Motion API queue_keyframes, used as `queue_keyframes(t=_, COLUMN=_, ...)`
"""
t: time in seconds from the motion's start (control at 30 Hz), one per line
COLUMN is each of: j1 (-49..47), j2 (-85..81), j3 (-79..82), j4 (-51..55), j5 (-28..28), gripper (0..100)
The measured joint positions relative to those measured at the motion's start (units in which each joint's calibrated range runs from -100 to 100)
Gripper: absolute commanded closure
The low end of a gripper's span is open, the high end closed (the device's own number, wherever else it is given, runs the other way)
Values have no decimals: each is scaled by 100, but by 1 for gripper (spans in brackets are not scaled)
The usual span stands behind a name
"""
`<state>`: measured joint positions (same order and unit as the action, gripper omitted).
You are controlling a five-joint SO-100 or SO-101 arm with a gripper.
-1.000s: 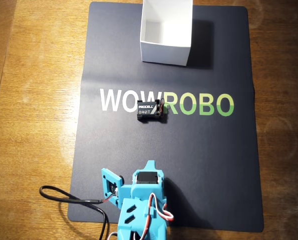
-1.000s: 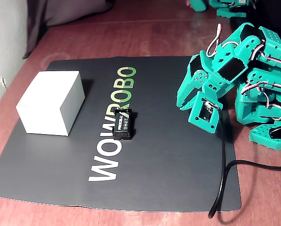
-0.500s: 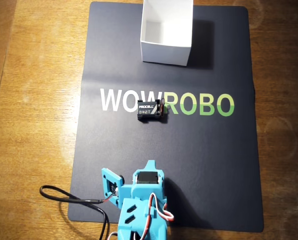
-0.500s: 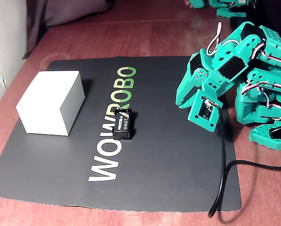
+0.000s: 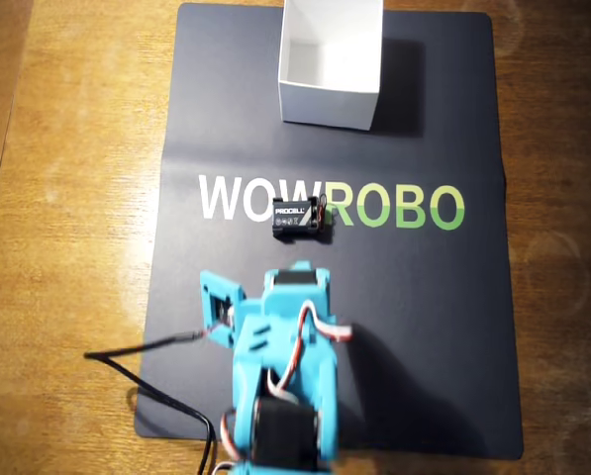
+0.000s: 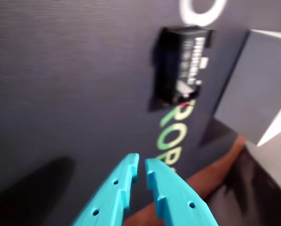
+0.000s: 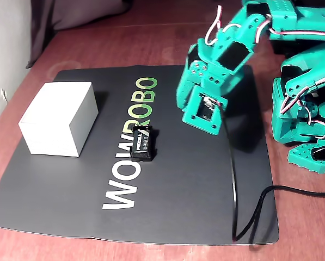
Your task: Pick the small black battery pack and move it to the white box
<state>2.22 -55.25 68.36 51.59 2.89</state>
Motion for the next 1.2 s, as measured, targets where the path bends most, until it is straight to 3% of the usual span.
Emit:
queue_keyframes(t=0.3, j1=0, j2=2958, j3=-2391, j4=-209, j5=0, gripper=98)
queue_keyframes(t=0.57, j1=0, j2=4653, j3=-4055, j4=436, j5=0, gripper=98)
queue_keyframes(t=1.2, j1=-494, j2=5127, j3=-4291, j4=549, j5=0, gripper=80)
